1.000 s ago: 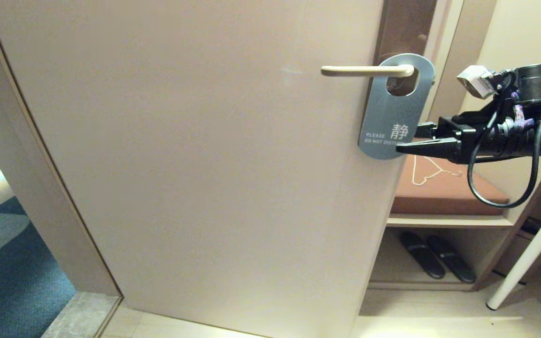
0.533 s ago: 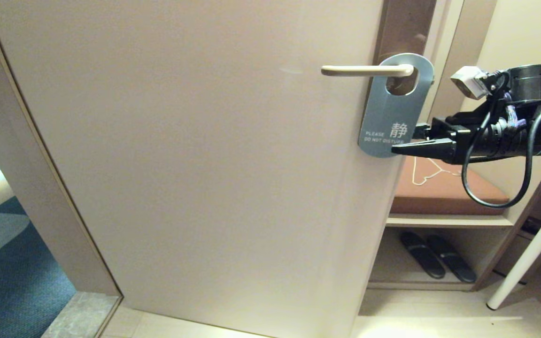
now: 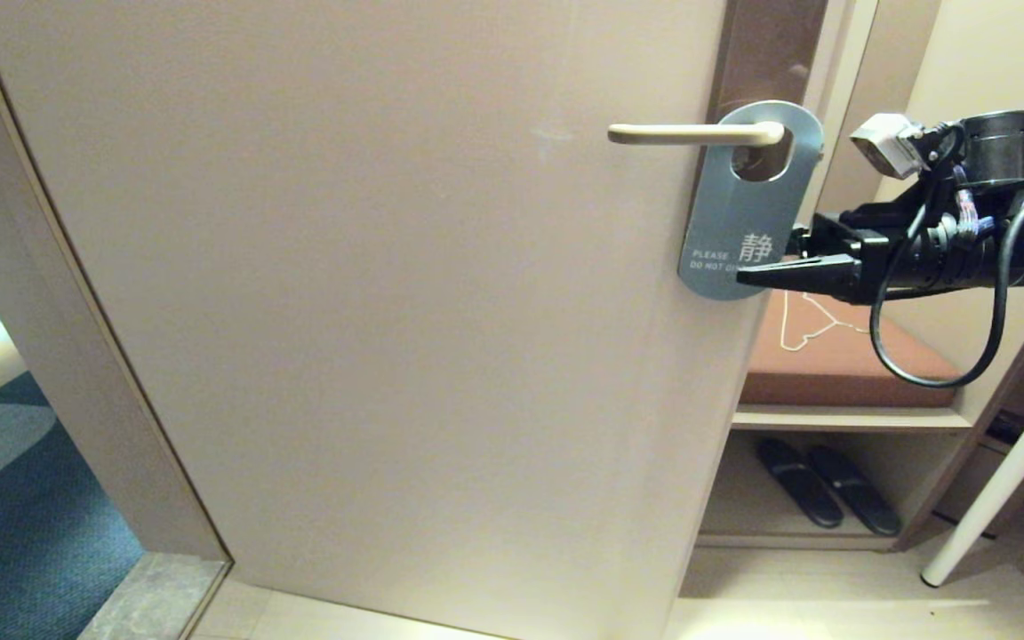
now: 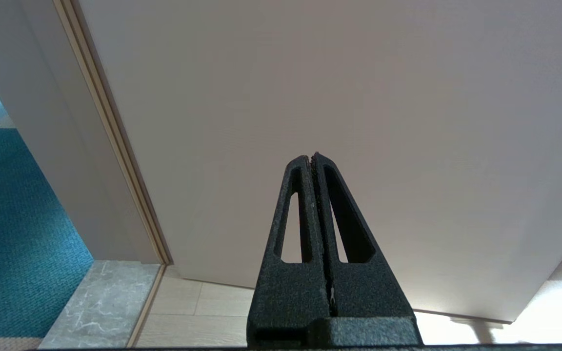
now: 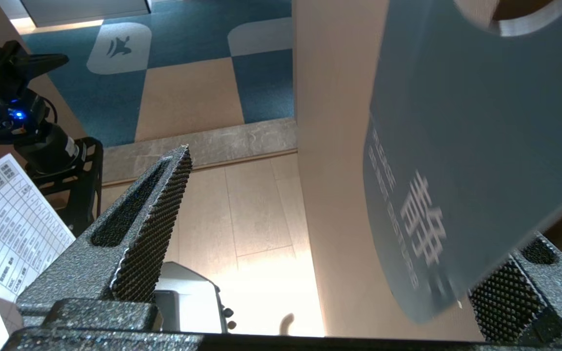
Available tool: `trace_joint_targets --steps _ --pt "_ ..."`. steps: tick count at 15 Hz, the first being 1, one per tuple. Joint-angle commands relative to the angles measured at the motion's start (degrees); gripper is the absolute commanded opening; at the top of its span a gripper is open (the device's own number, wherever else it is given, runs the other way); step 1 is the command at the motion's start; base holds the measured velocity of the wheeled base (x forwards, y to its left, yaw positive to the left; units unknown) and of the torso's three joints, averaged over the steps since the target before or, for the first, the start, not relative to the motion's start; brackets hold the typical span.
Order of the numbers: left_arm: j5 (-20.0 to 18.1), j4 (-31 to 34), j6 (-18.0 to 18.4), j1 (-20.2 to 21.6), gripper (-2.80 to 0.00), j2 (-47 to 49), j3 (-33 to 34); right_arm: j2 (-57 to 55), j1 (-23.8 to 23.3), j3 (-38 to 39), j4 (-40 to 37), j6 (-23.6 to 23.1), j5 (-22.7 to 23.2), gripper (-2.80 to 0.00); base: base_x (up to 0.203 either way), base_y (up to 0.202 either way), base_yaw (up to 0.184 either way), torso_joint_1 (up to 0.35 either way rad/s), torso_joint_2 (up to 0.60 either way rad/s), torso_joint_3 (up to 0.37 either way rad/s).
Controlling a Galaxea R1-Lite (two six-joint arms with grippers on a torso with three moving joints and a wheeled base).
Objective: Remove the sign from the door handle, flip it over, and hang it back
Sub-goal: Take down the sign
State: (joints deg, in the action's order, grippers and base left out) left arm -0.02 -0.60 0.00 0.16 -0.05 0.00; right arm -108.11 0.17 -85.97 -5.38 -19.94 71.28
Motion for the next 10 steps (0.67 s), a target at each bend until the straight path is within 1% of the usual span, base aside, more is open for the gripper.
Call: trace_joint_targets --steps 1,10 --pt "0.02 -0.02 0.0 0.02 -2.8 0.05 0.0 0.18 0.27 -1.13 -0.09 -0.01 0.42 0.0 0.0 0.0 0.0 0.0 0.0 0.0" --pt "0.02 -0.02 0.0 0.02 -2.8 0.05 0.0 1.49 0.97 -1.57 -0.07 0.34 0.88 0.0 0.0 0.0 0.0 0.0 0.0 0.0"
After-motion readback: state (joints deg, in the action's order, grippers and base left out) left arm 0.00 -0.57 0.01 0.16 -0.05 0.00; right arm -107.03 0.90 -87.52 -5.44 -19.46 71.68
